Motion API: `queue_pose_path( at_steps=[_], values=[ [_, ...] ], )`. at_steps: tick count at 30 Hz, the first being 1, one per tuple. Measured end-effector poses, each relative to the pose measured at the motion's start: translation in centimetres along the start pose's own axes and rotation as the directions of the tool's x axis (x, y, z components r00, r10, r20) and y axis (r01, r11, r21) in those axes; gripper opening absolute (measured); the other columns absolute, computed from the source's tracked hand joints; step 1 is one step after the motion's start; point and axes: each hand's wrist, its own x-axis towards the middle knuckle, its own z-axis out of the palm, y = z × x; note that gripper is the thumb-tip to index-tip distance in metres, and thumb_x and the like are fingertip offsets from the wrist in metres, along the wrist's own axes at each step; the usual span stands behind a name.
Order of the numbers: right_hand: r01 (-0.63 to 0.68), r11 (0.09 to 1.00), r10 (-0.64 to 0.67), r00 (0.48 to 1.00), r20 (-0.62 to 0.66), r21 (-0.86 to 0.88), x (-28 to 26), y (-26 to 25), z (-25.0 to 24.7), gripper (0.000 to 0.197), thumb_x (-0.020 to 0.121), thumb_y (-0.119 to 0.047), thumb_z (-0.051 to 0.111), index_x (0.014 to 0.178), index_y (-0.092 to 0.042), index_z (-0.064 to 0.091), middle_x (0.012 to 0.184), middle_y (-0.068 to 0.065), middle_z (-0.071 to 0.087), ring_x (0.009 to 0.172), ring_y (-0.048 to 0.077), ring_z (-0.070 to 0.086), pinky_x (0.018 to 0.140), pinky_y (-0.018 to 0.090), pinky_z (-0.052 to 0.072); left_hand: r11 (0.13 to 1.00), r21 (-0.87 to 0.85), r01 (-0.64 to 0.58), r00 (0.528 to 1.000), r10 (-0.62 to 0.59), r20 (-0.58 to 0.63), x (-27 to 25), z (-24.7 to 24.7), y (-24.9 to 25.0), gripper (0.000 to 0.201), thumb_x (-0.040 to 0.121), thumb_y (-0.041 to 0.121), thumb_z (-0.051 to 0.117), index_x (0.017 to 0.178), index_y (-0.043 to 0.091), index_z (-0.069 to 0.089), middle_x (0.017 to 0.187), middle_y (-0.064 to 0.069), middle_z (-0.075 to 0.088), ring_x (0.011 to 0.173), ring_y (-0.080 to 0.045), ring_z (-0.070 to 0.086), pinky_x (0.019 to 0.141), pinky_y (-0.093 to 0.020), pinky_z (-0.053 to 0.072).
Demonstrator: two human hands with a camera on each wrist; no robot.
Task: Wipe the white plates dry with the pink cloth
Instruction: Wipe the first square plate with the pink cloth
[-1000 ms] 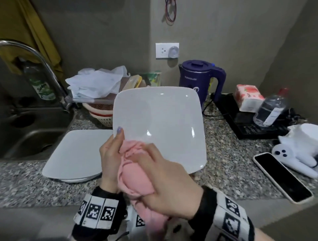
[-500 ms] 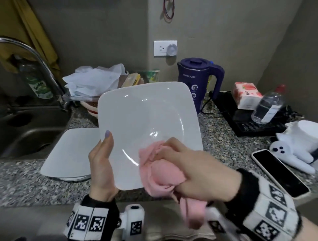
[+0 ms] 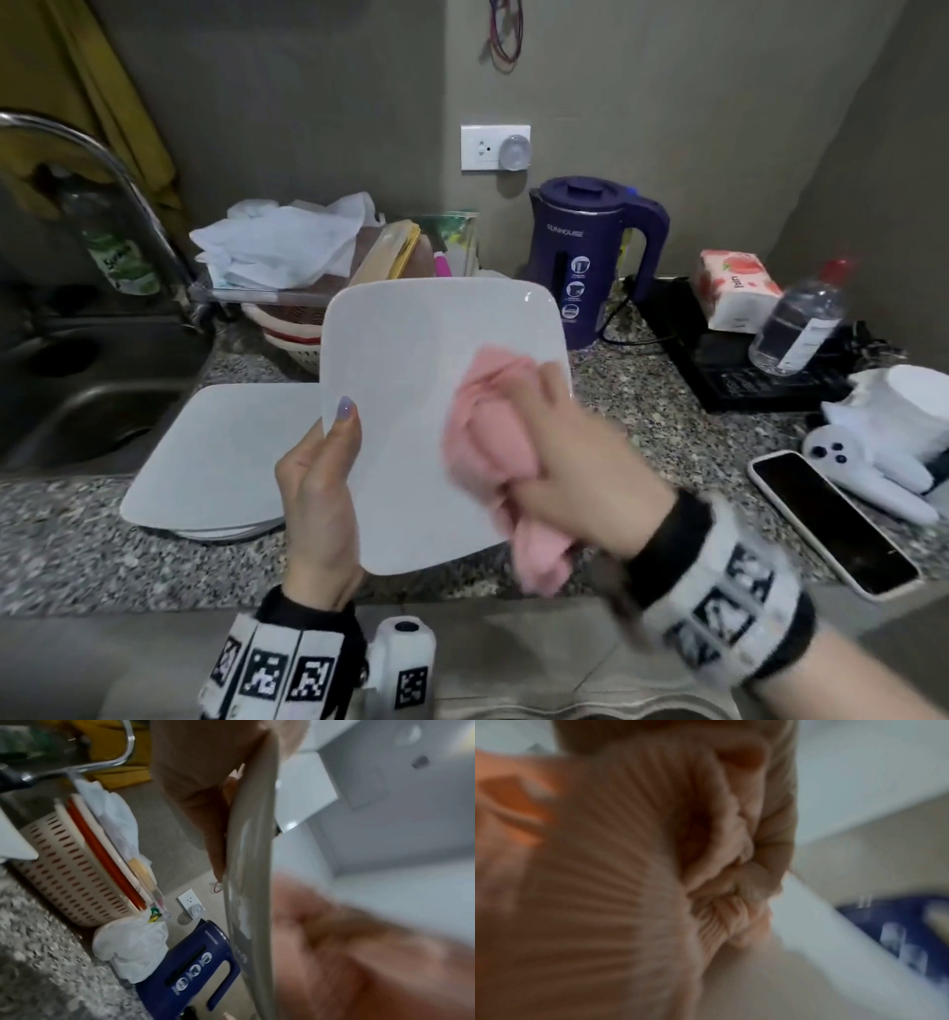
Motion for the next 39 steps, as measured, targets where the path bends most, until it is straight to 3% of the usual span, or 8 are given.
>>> queue_pose_path(
  at_steps=[4,10,16,21,27,32,35,39],
  values=[
    [0.250,0.941,-0.253,0.967,-0.018,0.226,0.8,-4.2,2.7,0.077,0.072,-0.016,0.066,0.139,-0.032,0.032,0.130,-0.004,0.023,0.101,0.025,0.056,0.064,0.026,0.040,0.998,0.055,-0.007,1.000,0.007,0.003,-0.1,0.2,-0.1,0.036,0.098,0.006,0.045,0.069,0.012,0.065,0.055,0.009,0.065,0.054,0.003,0.058,0.051,-0.011,0.046],
    [-0.088,0.996,0.085,0.978,-0.189,-0.010,2.9,1.2,-2.0,0.070,0.078,-0.022,0.064,0.137,-0.030,0.029,0.123,0.000,0.027,0.083,0.033,0.059,0.062,0.032,0.032,1.000,-0.020,0.019,1.000,-0.019,-0.011,-0.4,0.0,0.1,0.021,0.098,0.014,0.047,0.101,0.011,0.067,0.086,0.008,0.076,0.079,-0.004,0.070,0.065,-0.017,0.054],
    [0.301,0.932,-0.305,0.952,-0.012,0.202,1.3,-4.5,2.0,0.078,0.072,-0.012,0.062,0.138,-0.035,0.029,0.128,-0.006,0.022,0.100,0.024,0.054,0.061,0.027,0.037,0.998,0.059,0.000,1.000,0.000,-0.007,0.0,0.0,0.2,0.036,0.099,0.006,0.044,0.077,0.012,0.072,0.067,0.005,0.072,0.062,0.000,0.065,0.057,-0.013,0.051],
    [-0.035,0.999,0.045,0.961,-0.273,0.042,3.7,0.1,-2.4,0.069,0.079,-0.019,0.061,0.138,-0.030,0.026,0.124,-0.002,0.026,0.086,0.030,0.059,0.060,0.032,0.033,1.000,-0.028,-0.001,1.000,0.000,-0.016,0.5,-0.1,1.0,0.027,0.095,0.020,0.051,0.086,0.011,0.075,0.087,0.001,0.076,0.078,-0.012,0.070,0.065,-0.023,0.057],
    [0.307,0.936,-0.304,0.952,-0.048,0.170,2.0,-4.8,0.9,0.077,0.073,-0.017,0.066,0.136,-0.037,0.028,0.126,-0.005,0.025,0.084,0.021,0.054,0.056,0.024,0.034,0.997,0.071,-0.012,0.999,0.009,0.043,1.4,0.2,0.7,0.024,0.095,-0.003,0.045,0.078,0.003,0.062,0.061,0.004,0.067,0.058,0.000,0.061,0.054,-0.012,0.049],
    [0.018,0.999,-0.004,0.961,-0.278,0.050,4.7,0.4,-4.1,0.067,0.078,-0.018,0.064,0.134,-0.030,0.030,0.117,-0.004,0.026,0.069,0.021,0.050,0.052,0.027,0.030,0.999,-0.020,0.048,0.998,-0.047,0.051,1.3,0.2,0.7,0.026,0.094,0.022,0.051,0.105,0.007,0.069,0.099,-0.001,0.075,0.091,-0.013,0.070,0.077,-0.024,0.057],
    [-0.135,0.990,0.141,0.981,-0.132,0.052,2.2,1.4,-2.1,0.066,0.079,-0.022,0.063,0.129,-0.037,0.024,0.103,-0.009,0.019,0.071,0.025,0.053,0.056,0.029,0.033,0.995,-0.038,0.097,0.995,-0.097,0.008,1.7,0.3,-0.2,0.034,0.091,0.028,0.054,0.116,0.007,0.066,0.116,-0.008,0.071,0.108,-0.026,0.066,0.094,-0.041,0.051],
    [-0.107,0.977,0.055,0.964,0.262,0.187,-2.9,0.3,2.3,0.067,0.075,-0.024,0.061,0.130,-0.044,0.026,0.106,-0.009,0.025,0.100,0.030,0.059,0.084,0.037,0.046,0.992,-0.028,0.121,0.991,-0.123,-0.059,2.4,0.7,-1.8,0.022,0.097,0.018,0.053,0.107,0.009,0.069,0.105,-0.002,0.074,0.095,-0.016,0.069,0.078,-0.026,0.056]
  ],
)
